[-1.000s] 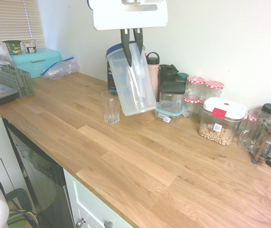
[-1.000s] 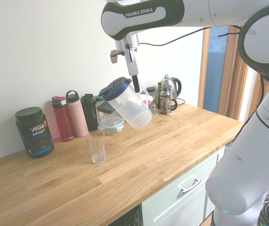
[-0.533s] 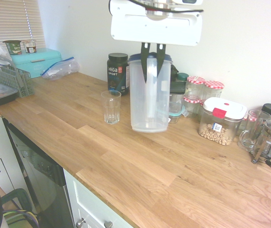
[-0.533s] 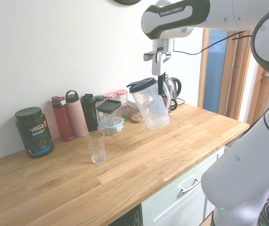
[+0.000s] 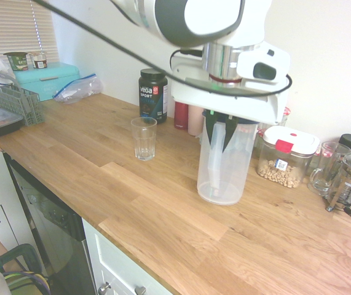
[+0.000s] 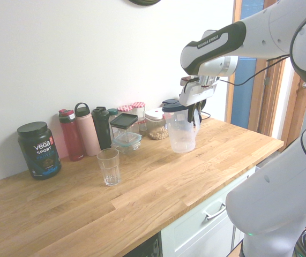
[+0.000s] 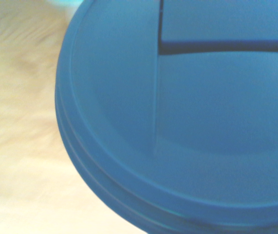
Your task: Pour me some water
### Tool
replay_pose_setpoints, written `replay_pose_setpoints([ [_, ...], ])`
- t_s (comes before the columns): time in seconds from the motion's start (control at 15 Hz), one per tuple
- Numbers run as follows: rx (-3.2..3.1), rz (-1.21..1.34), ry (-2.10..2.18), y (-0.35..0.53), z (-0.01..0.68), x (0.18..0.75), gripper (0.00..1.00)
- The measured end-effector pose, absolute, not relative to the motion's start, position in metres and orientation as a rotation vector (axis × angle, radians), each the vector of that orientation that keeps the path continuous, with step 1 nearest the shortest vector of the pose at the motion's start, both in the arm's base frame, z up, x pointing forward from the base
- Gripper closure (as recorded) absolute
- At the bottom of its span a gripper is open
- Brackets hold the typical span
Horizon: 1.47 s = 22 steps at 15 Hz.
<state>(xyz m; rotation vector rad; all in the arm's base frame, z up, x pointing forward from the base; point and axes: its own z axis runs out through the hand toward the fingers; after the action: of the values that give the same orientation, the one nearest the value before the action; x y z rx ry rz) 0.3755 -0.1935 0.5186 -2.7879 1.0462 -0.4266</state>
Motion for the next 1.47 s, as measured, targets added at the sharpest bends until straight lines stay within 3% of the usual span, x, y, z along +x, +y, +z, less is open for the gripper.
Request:
replay_pose_setpoints([
  [0.27, -2.681, -0.606, 1.215, -0.196, 0.497, 0.361, 1.00],
  [0.93, -2.672, -0.560, 1.272, -0.194, 0.454, 0.362, 1.00],
  [1.0, -2.663, -0.565, 1.281, -0.196, 0.452, 0.364, 0.00],
  [1.47, -2.646, -0.546, 1.293, -0.199, 0.453, 0.368, 0.00],
])
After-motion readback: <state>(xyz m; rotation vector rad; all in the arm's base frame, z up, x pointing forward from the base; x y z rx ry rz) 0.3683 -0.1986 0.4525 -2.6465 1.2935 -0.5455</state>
